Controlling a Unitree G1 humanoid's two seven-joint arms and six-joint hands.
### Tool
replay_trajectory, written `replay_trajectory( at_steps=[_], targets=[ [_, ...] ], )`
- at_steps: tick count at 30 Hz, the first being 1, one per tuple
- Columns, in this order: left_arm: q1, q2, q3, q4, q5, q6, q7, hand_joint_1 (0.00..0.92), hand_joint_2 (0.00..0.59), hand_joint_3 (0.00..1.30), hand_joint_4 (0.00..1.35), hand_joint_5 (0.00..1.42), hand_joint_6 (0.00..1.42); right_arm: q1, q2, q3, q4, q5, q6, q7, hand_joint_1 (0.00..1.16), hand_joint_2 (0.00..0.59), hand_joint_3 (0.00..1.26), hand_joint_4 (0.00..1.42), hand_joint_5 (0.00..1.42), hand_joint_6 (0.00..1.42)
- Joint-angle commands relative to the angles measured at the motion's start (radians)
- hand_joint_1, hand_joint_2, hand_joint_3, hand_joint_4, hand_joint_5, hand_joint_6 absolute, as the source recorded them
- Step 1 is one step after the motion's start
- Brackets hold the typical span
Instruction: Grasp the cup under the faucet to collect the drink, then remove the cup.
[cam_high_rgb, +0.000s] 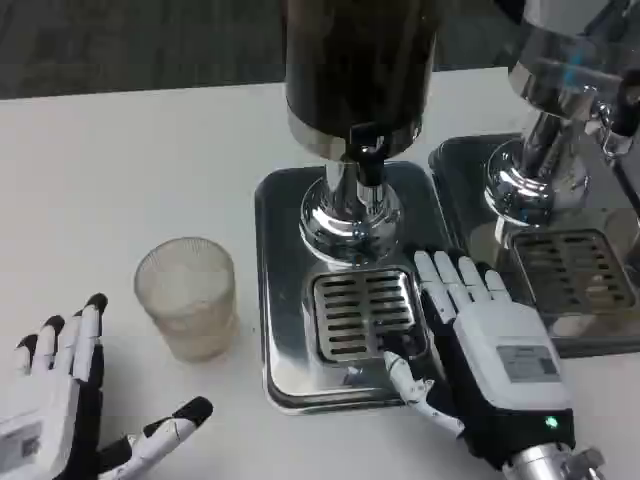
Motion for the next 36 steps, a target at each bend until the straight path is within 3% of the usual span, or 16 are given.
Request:
replay_trajectory(
  at_steps=[1, 7, 12, 18, 21, 29, 34, 36],
  targets=[
    [-0.002, -0.001, -0.001, 0.005, 0.002, 0.005, 0.001, 0.0, 0.062, 0.0, 0.0, 0.0, 0.0, -0.004, -0.004, -0.001, 0.001, 0.009, -0.009, 0.013, 0.15, 0.468, 0.0, 0.0, 0.0, 0.0],
    [-0.004, -0.004, 0.0, 0.002, -0.001, 0.007, -0.001, 0.0, 0.06, 0.0, 0.0, 0.0, 0.0, -0.008, -0.003, -0.002, 0.003, 0.014, -0.006, 0.019, 0.15, 0.467, 0.0, 0.0, 0.0, 0.0],
    [0.006, -0.004, -0.001, -0.03, 0.026, 0.014, 0.021, 0.0, 0.024, 0.0, 0.0, 0.0, 0.0, -0.01, -0.003, -0.004, 0.007, 0.017, -0.007, 0.017, 0.15, 0.467, 0.0, 0.0, 0.0, 0.0],
    [-0.006, -0.019, 0.008, -0.059, 0.016, 0.019, 0.03, 0.0, 0.016, 0.0, 0.0, 0.0, 0.0, -0.023, -0.021, -0.005, 0.007, 0.017, -0.013, 0.029, 0.15, 0.467, 0.0, 0.0, 0.0, 0.0],
    [-0.028, -0.005, 0.035, -0.042, -0.026, -0.007, 0.023, 0.0, 0.004, 0.0, 0.0, 0.0, 0.0, -0.028, -0.006, 0.003, 0.01, 0.006, 0.005, 0.025, 0.15, 0.467, 0.0, 0.0, 0.0, 0.0],
    [-0.129, 0.036, 0.086, 0.076, -0.113, -0.148, 0.044, 0.0, 0.0, 0.0, 0.0, 0.0, 0.0, -0.003, 0.032, 0.003, -0.007, -0.019, 0.049, 0.006, 0.14, 0.47, 0.0, 0.0, 0.0, 0.0],
    [-0.217, 0.049, 0.088, 0.228, -0.215, -0.279, 0.004, 0.0, 0.0, 0.0, 0.0, 0.0, 0.0, 0.009, 0.045, 0.003, -0.016, -0.021, 0.069, 0.0, 0.14, 0.472, 0.0, 0.0, 0.0, 0.0],
    [-0.275, 0.049, 0.067, 0.351, -0.26, -0.358, -0.037, 0.0, 0.0, 0.0, 0.0, 0.0, 0.0, 0.011, 0.046, 0.002, -0.017, -0.02, 0.072, -0.001, 0.14, 0.472, 0.0, 0.0, 0.0, 0.0]
  ],
)
